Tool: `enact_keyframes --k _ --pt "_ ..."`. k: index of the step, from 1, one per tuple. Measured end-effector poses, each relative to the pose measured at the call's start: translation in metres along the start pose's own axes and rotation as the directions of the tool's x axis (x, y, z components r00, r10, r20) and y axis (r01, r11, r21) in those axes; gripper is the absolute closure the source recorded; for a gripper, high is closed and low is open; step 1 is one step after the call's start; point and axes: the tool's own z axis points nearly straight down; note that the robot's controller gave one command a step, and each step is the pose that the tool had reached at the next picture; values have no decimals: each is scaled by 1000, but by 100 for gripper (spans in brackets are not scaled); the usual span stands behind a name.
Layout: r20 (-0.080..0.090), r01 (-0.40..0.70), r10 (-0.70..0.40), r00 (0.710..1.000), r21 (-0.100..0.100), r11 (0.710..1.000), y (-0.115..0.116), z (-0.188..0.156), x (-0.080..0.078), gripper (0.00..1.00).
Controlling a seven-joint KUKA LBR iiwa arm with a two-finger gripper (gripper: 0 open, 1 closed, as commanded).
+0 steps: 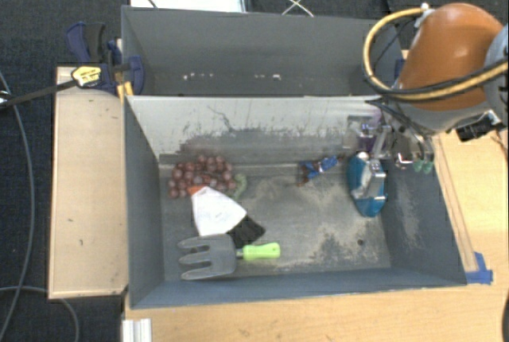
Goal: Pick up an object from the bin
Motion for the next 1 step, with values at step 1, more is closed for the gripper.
enact_keyframes --k 1 --pt "9 2 -2 1000 1 1000 0 -5 -1 0"
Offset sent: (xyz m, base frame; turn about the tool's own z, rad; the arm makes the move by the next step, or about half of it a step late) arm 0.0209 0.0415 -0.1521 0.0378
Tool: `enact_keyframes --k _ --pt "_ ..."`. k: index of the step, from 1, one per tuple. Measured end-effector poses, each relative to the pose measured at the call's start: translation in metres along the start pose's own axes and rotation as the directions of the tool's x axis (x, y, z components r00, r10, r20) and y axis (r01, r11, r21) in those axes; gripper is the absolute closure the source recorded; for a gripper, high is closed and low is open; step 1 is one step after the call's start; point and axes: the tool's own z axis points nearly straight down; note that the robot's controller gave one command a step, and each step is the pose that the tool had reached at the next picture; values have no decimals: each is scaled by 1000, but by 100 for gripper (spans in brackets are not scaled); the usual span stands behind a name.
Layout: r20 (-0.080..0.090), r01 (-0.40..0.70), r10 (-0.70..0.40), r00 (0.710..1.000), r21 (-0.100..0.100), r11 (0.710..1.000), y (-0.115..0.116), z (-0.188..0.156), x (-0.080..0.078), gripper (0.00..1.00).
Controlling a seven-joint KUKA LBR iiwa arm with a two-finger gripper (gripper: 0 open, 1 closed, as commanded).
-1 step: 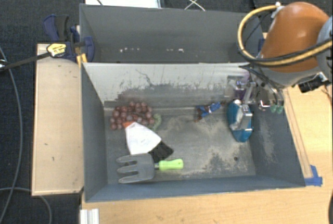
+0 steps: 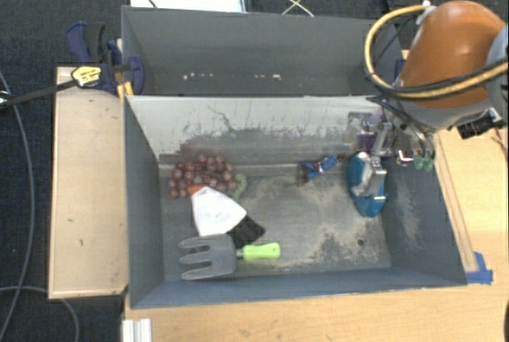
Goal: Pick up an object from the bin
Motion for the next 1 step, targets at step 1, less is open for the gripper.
enact_keyframes --k 1 --pt "-5 -38 38 999 -3 999 43 159 -18 0"
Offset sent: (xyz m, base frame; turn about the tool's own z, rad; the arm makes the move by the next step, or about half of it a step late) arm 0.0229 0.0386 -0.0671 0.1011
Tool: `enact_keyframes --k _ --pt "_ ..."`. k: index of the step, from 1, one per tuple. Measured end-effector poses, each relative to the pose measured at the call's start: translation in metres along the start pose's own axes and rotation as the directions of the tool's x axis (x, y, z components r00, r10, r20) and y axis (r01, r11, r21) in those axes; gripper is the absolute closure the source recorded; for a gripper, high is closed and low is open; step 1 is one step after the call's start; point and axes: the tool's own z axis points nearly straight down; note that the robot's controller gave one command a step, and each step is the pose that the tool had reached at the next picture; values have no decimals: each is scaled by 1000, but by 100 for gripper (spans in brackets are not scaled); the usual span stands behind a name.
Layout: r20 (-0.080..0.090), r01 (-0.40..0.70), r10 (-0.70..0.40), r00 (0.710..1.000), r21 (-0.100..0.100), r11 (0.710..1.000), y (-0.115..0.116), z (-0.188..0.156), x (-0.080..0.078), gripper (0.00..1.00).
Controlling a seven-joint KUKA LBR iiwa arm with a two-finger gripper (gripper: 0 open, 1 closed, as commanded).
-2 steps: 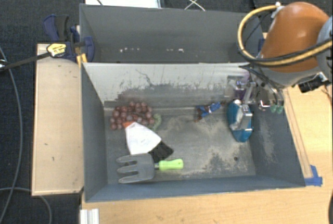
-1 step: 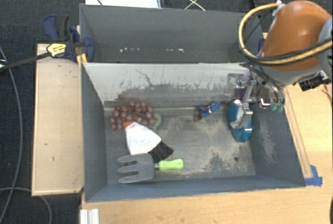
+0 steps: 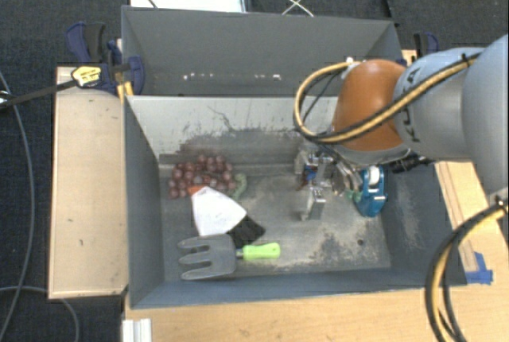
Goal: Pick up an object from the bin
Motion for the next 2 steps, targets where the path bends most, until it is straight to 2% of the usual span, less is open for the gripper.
enact_keyframes --k 1,2 --pt "17 -61 61 998 2 998 -4 -93 -5 0" --pt "-2 -172 172 985 1 985 -14 -32 -4 0"
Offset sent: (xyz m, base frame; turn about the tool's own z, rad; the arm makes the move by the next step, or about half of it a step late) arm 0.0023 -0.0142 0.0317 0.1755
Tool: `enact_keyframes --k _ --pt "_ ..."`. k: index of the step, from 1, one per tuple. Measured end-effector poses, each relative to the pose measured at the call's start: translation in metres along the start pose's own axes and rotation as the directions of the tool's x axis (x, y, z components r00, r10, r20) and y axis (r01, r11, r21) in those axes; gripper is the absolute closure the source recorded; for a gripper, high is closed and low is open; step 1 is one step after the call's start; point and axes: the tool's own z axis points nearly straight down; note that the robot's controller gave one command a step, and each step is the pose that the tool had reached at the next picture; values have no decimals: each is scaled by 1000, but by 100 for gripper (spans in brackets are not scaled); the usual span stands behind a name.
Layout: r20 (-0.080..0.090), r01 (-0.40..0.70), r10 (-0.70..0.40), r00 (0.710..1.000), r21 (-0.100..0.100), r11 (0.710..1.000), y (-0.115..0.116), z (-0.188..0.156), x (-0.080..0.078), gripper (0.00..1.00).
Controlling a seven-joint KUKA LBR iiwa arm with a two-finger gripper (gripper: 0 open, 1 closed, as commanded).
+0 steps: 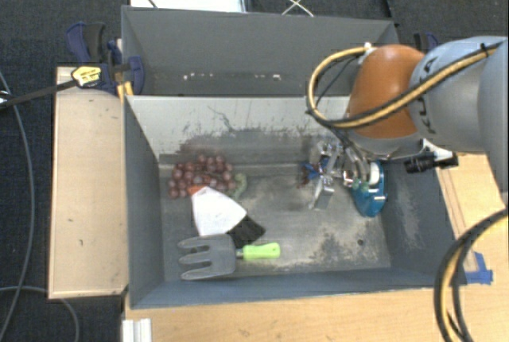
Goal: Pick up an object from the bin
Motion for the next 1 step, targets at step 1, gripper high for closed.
enact_keyframes --k 1 --pt "26 -21 21 999 -4 1000 -5 29 -2 0"
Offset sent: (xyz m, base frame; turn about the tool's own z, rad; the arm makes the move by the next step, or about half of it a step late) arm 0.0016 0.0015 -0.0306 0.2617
